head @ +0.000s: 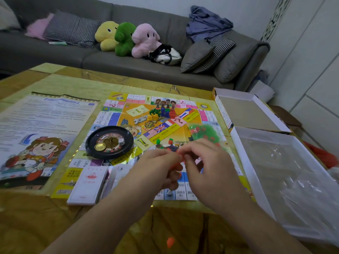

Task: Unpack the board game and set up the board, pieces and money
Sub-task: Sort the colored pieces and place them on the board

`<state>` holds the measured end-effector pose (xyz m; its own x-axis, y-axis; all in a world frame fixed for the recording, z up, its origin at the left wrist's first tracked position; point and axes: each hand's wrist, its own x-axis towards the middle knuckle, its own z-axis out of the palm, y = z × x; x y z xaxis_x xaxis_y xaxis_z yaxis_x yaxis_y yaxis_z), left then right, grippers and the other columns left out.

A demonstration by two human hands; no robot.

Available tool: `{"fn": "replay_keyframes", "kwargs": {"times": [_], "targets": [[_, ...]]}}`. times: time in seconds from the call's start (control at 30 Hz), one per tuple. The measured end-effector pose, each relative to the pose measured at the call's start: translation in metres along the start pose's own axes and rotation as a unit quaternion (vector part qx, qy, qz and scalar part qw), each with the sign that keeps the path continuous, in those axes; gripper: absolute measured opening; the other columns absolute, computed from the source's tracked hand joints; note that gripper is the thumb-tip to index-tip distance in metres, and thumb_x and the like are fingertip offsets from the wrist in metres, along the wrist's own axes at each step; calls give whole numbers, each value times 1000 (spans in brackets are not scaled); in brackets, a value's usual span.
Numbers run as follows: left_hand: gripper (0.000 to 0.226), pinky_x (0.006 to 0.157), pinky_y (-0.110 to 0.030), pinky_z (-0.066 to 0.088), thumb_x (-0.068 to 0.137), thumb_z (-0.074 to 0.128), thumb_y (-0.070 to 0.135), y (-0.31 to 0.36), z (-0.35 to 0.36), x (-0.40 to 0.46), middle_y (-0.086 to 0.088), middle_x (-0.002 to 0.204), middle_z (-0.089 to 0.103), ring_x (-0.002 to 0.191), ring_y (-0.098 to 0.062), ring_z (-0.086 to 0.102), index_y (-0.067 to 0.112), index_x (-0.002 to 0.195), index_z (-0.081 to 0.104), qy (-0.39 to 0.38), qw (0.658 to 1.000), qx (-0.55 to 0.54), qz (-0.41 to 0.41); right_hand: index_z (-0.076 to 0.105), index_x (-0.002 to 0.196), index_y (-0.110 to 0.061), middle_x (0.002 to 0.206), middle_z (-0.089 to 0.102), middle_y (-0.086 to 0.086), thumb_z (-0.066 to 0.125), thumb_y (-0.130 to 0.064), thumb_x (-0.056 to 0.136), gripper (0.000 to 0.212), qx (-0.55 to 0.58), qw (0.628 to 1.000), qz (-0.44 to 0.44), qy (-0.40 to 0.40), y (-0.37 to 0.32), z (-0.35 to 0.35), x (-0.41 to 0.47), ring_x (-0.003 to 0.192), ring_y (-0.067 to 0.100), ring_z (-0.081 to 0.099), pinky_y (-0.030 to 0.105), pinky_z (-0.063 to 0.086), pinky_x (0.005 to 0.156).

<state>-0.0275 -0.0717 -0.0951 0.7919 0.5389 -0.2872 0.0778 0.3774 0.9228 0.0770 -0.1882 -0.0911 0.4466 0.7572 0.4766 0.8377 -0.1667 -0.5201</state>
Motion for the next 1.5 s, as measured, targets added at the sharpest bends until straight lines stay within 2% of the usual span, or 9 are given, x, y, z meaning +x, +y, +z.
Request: {"fn": "replay_keyframes", "kwargs": {"times": [0.13,0.2,0.3,0.5,0.67,0.87,0.97,1.13,1.5], "targets": [[12,55,-31,50,99,63,8,2,-7,11,-13,77,65,58,-17,56,-2,95,68,83,996,38,-5,69,91,-25,84,68,-9,52,7,89,36,42,992,117,-14,-4,-12,-2,79,9,65,37,56,70],[10,55,-30,51,98,65,8,5,-12,16,-12,76,67,59,-17,55,0,93,68,104,994,26,-9,68,86,-28,78,68,-6,52,2,87,35,72,983,149,-79,-9,-19,-11,69,16,67,46,57,65],[9,56,-31,50,97,65,8,5,-13,14,-9,70,66,57,-18,54,1,93,69,93,995,42,-5,68,89,-32,79,69,-11,56,-10,91,26,50,973,163,-154,-14,-15,-33,66,14,68,45,57,65],[16,51,-26,45,100,66,13,1,-18,8,-10,76,61,60,-16,51,-2,101,70,49,996,67,2,66,88,-32,80,69,-9,58,-7,95,27,31,976,192,-100,2,-8,-30,69,11,69,41,59,68],[13,50,-25,46,98,67,11,9,-38,16,-10,78,59,59,-15,48,-1,102,68,98,994,40,9,66,89,-31,76,68,-10,60,-7,95,26,11,975,195,-105,3,-6,-30,66,10,67,36,57,63],[21,46,-25,39,96,73,22,14,-48,23,-6,74,51,56,-14,41,3,101,66,117,993,9,4,67,88,-32,78,69,-7,58,-6,93,28,26,968,229,-102,11,-4,-28,71,17,69,47,63,66],[17,48,-23,39,97,71,15,13,-47,25,-4,72,48,54,-12,40,-1,99,65,114,993,11,13,68,88,-32,78,69,-6,59,-6,93,28,20,967,233,-103,12,-3,-26,71,15,69,46,62,67],[15,47,-22,38,100,63,9,10,-40,22,-5,70,44,56,-14,37,1,88,59,82,995,46,32,69,87,-30,76,69,-4,61,-4,92,28,28,966,237,-98,12,-4,-26,70,16,71,47,63,68],[13,58,-30,43,100,58,13,-1,-31,5,-14,84,39,61,-20,33,7,89,56,73,979,183,62,71,84,-26,74,72,-2,59,-1,88,28,31,967,238,-84,13,-7,-31,71,20,73,48,64,69]]}}
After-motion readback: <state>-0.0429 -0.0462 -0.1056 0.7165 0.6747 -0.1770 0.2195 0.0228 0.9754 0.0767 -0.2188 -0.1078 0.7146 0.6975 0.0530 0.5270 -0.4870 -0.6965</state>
